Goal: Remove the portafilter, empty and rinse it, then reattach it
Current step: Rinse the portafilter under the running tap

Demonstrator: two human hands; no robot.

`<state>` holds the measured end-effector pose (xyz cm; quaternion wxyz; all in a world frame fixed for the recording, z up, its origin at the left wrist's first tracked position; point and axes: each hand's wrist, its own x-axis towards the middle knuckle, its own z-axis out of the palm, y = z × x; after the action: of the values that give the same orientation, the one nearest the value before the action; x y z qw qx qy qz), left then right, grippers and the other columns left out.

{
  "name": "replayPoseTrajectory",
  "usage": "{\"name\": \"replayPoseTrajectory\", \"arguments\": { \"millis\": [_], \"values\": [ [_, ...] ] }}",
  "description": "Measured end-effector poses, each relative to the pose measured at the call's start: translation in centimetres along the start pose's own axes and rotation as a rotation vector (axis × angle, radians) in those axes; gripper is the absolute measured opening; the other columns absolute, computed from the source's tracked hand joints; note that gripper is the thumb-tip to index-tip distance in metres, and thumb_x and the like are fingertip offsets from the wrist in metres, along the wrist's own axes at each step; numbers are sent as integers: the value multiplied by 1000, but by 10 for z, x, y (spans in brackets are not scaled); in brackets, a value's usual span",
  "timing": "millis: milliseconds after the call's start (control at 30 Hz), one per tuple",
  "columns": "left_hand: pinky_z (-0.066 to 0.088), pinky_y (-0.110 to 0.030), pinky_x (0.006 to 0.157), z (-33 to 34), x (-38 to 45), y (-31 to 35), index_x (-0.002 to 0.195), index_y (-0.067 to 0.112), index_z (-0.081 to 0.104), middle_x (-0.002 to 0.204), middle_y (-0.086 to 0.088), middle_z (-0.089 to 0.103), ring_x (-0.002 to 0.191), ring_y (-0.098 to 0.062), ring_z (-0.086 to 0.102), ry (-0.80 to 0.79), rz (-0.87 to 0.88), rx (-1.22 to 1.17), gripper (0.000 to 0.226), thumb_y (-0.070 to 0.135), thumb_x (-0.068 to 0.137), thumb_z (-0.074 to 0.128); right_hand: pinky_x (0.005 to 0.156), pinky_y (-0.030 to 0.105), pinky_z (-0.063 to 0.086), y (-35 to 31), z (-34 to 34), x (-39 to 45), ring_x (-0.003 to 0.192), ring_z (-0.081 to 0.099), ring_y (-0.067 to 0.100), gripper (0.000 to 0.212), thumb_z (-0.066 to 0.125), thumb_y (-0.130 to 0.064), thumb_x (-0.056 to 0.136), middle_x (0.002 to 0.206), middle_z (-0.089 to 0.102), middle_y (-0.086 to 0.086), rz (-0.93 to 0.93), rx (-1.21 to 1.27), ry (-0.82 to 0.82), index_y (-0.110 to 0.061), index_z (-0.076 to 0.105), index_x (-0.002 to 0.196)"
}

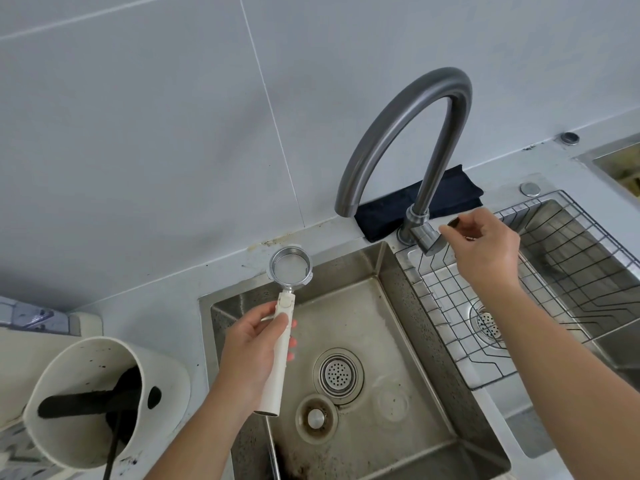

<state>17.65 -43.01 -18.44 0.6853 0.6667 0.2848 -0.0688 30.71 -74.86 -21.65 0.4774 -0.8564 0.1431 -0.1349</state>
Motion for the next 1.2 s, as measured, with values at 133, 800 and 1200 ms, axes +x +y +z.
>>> {"name": "replayPoseTrajectory", "arguments": {
  "millis": [133, 800, 1200],
  "values": [
    [56, -34, 54, 1, -3, 2, 96, 23, 73, 84, -8, 76, 60, -19, 67, 1, -6, -22, 20, 6, 88, 65, 59, 15, 44, -2, -1, -2, 68, 61, -7, 16, 78, -28, 83, 75, 67, -13, 3, -5, -1, -24, 62, 80],
    [52, -30, 54, -7, -39, 6, 89, 29, 75, 88, -9, 76, 64, -20, 70, 29, -8, -106, 20, 12, 88, 66, 96, 34, 44, -20, -24, -43, 118, 56, 10, 52, 68, -41, 85, 129, 62, -6, 276, 72, -113, -26, 59, 134],
    [47, -28, 59, -10, -72, 16, 98, 19, 71, 80, -1, 75, 72, -12, 67, 56, 26, -135, 12, 16, 88, 65, 69, 36, 61, -88, 2, -179, 68, 69, 21, 11, 62, -11, 96, 78, 72, 13, 514, 587, -583, -4, 70, 95]
  ]
}}
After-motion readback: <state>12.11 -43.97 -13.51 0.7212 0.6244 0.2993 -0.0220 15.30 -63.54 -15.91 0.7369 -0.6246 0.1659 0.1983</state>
